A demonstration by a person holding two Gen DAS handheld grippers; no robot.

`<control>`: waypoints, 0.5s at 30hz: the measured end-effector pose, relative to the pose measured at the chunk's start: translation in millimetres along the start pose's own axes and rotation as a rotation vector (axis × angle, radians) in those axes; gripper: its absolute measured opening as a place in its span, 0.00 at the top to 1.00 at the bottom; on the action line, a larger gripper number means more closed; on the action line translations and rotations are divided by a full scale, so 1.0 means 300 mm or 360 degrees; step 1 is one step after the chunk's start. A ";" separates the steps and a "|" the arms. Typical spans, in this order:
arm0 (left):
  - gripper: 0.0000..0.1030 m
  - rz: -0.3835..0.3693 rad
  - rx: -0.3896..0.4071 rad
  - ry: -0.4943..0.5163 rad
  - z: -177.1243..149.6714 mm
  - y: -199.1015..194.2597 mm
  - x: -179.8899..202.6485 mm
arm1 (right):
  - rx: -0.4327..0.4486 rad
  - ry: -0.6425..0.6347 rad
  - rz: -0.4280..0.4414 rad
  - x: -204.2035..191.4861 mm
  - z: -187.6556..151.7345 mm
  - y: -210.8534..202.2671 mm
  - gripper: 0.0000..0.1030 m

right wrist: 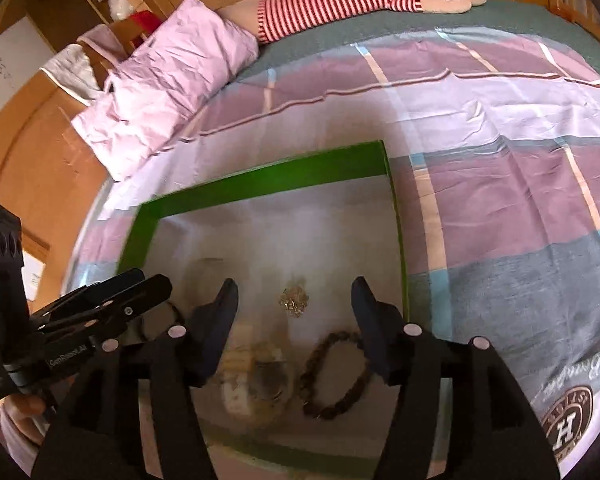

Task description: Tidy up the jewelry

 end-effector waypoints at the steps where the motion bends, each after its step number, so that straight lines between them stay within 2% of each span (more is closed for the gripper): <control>1: 0.32 0.0014 0.0016 0.0031 -0.011 -0.046 -0.007 | 0.0000 0.0004 0.0013 -0.007 -0.008 -0.026 0.42; 4: 0.30 0.0067 0.0037 0.0106 -0.091 -0.175 -0.039 | -0.0036 0.0006 0.0076 -0.028 -0.073 -0.121 0.42; 7: 0.26 -0.0013 0.0057 0.0069 -0.222 -0.271 -0.081 | -0.0127 -0.0043 0.0128 -0.029 -0.194 -0.173 0.42; 9: 0.26 -0.0043 0.0014 0.0006 -0.320 -0.270 -0.108 | -0.0176 -0.0094 0.0054 -0.006 -0.273 -0.165 0.42; 11: 0.26 0.0022 -0.0039 -0.0017 -0.383 -0.239 -0.128 | -0.0235 -0.0125 -0.0099 0.027 -0.337 -0.117 0.44; 13: 0.26 0.0076 -0.0146 -0.0014 -0.439 -0.185 -0.128 | -0.0319 -0.0148 -0.0125 0.024 -0.379 -0.046 0.58; 15: 0.26 0.0131 -0.0191 0.0042 -0.455 -0.144 -0.110 | -0.0351 -0.0190 -0.0152 0.009 -0.399 0.007 0.59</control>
Point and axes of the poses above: each gripper's, at about its wrist camera, not at the fingertips, and y roughly the way its jaws point, x to its right, z to its top, the point moved 8 cm from there along y, roughly the way its jaws point, and after that the axes turned 3 degrees about y, right-handed, at the moved point
